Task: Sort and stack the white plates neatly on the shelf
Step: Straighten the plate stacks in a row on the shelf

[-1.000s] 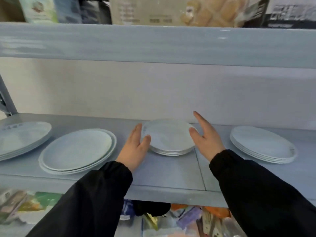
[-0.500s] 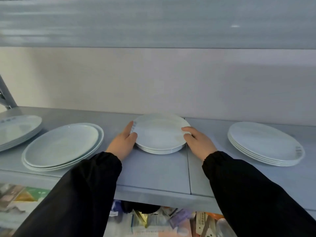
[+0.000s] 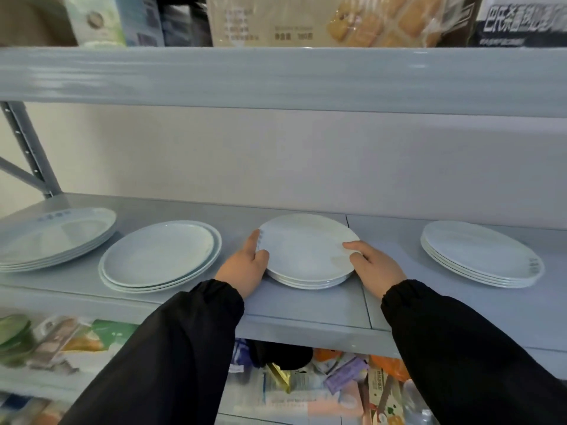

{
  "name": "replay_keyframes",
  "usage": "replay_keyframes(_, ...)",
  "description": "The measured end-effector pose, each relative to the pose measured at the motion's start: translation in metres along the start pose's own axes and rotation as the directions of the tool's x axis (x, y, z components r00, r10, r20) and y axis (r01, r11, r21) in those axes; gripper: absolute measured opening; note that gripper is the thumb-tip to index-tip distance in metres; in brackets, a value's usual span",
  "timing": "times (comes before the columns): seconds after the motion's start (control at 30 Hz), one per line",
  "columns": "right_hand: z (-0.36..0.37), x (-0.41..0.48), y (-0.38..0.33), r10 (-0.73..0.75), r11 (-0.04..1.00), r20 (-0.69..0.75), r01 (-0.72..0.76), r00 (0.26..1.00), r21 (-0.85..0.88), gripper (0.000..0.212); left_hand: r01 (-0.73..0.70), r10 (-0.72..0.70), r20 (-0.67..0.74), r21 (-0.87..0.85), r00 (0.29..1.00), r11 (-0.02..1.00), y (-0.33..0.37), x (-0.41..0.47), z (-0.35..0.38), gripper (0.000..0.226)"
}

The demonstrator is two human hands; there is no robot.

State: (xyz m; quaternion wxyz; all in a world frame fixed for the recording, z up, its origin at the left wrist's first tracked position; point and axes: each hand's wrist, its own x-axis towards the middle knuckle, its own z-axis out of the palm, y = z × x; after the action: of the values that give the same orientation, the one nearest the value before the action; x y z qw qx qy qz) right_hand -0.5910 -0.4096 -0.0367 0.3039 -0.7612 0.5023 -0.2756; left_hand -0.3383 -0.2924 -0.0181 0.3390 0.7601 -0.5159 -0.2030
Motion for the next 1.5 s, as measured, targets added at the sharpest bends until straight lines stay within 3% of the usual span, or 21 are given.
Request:
replay_keyframes(0.53, 0.031, -0.057, -0.034, -0.004, 1.0, -0.024, 0.004, 1.0, -0.027, 0.047, -0.043, 0.039, -0.034, -0.113, 0.999, 0.993, -0.03, -0.048, -0.034, 0.06)
replay_keyframes(0.83, 0.031, -0.061, -0.037, -0.001, 0.999, -0.044, -0.001, 0.999, -0.044, 0.04, -0.098, 0.093, -0.044, -0.142, 0.995, 0.985, -0.032, -0.05, -0.034, 0.056)
replay_keyframes(1.1, 0.03, -0.066, -0.043, 0.02, 0.994, -0.036, -0.024, 0.999, -0.102, 0.058, -0.113, 0.108, -0.04, -0.139, 0.993, 0.984, -0.034, -0.05, -0.033, 0.057)
replay_keyframes(1.4, 0.025, -0.071, -0.046, 0.006, 0.999, -0.009, -0.006, 1.0, -0.047, 0.063, -0.158, 0.143, -0.097, -0.168, 0.985, 0.973, -0.033, -0.053, -0.027, 0.054)
replay_keyframes(1.5, 0.02, -0.074, -0.051, -0.07, 0.997, -0.025, 0.07, 0.997, 0.021, 0.056, -0.187, 0.16, -0.169, -0.157, 0.972, 0.97, -0.036, -0.049, -0.026, 0.055)
